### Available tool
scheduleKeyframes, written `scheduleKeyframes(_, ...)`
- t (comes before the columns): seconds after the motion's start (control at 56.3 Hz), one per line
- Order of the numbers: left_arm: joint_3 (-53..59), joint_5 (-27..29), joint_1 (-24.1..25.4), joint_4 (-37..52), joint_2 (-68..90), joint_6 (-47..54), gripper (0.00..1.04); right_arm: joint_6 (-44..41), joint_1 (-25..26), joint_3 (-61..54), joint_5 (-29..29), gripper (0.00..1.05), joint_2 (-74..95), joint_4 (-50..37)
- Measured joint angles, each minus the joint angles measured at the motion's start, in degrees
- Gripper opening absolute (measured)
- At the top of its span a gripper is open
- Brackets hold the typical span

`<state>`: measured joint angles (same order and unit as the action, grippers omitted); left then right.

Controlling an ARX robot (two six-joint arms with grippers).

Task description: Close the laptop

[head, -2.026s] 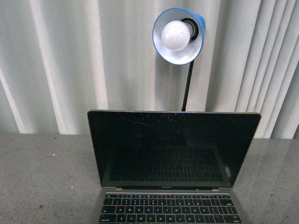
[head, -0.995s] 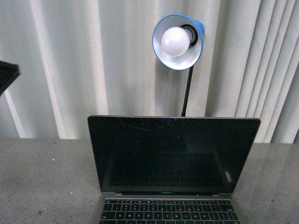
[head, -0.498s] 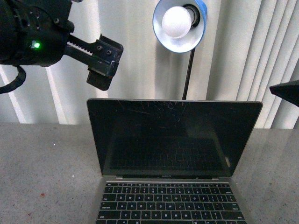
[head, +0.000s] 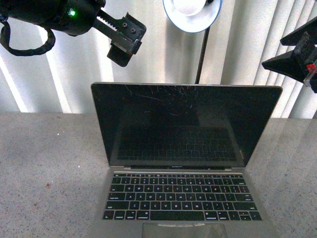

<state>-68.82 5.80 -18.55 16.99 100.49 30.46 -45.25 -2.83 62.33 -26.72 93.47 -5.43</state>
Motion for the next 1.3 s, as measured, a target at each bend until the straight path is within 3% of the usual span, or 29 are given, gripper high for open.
scheduleKeyframes(0.231, -0.26, -0.7, -0.24, -6.75, 0.2, 3.02, 0.33, -2.97, -2.25, 4.68, -2.08, 0.02, 2.21, 3.89)
scheduleKeyframes(0.391, -1.44, -1.44, -0.94, -7.65, 0.2, 3.3, 0.03, -4.55, -3.93, 5.05, -2.29, 0.03, 3.28, 5.09)
scheduleKeyframes(1.297, -1.66, -3.98, -2.47, -18.08, 0.09, 9.03, 0.04, -12.04, -5.25, 5.14, -1.03, 0.03, 4.42, 10.97)
